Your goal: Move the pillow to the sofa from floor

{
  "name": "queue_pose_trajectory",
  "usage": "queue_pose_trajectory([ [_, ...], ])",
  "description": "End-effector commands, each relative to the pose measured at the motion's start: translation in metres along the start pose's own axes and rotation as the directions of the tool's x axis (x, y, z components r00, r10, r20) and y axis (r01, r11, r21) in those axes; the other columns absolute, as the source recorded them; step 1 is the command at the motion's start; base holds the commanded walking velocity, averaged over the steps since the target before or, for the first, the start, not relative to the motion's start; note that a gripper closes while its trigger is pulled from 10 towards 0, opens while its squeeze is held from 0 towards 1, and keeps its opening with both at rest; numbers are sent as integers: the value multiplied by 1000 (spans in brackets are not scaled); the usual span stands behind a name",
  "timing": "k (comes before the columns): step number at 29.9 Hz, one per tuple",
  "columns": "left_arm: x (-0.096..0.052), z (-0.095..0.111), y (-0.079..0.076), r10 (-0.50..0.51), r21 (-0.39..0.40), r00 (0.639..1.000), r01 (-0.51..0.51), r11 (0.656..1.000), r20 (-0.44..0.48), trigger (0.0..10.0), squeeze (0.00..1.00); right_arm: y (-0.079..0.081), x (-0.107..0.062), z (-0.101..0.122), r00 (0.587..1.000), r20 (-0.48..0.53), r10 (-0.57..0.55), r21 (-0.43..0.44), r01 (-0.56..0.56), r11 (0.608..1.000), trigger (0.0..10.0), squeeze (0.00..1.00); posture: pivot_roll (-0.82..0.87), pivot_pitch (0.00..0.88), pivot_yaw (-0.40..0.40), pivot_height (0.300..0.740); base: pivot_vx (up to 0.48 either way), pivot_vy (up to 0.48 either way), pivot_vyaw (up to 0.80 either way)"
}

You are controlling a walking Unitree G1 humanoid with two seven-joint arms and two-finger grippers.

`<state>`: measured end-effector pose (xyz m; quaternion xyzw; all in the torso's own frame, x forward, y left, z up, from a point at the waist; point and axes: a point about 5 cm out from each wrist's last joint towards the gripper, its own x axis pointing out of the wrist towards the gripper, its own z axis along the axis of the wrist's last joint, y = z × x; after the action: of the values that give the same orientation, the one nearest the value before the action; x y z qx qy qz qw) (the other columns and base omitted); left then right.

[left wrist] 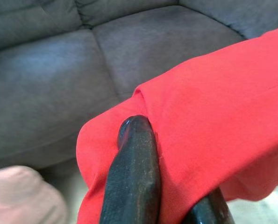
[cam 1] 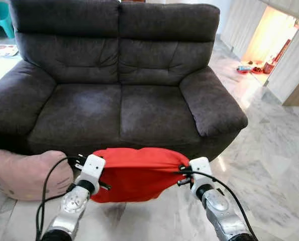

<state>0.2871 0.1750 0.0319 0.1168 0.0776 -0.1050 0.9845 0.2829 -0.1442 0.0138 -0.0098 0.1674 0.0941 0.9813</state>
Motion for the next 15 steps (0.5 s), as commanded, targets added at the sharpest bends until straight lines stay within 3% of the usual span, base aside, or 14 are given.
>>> queue_pose_trajectory([
  [1, 1, 26, 29, 143, -73, 981, -135, 988, 129, 10000, 0, -29, -6, -3, 989, 2, -150, 56, 150, 987, 10000, 0, 111, 0, -112, 740, 0, 0, 0],
  [6, 3, 30, 30, 178, -143, 975, -159, 977, 136, 10000, 0, -24, 0, 4, 988, 39, -150, 74, 147, 986, 10000, 0, 112, 0, -113, 740, 0, 0, 0],
  [12, 4, 34, 22, 144, -111, 979, -129, 985, 143, 10000, 0, -20, 4, 16, 987, 113, -112, 78, 103, 992, 10000, 0, 110, 0, -116, 740, 0, 0, 0],
  [15, 3, 36, 22, 148, -97, 977, -135, 986, 152, 10000, 0, -20, 4, 20, 985, 135, -110, 84, 99, 991, 10000, 0, 109, 0, -116, 740, 0, 0, 708],
])
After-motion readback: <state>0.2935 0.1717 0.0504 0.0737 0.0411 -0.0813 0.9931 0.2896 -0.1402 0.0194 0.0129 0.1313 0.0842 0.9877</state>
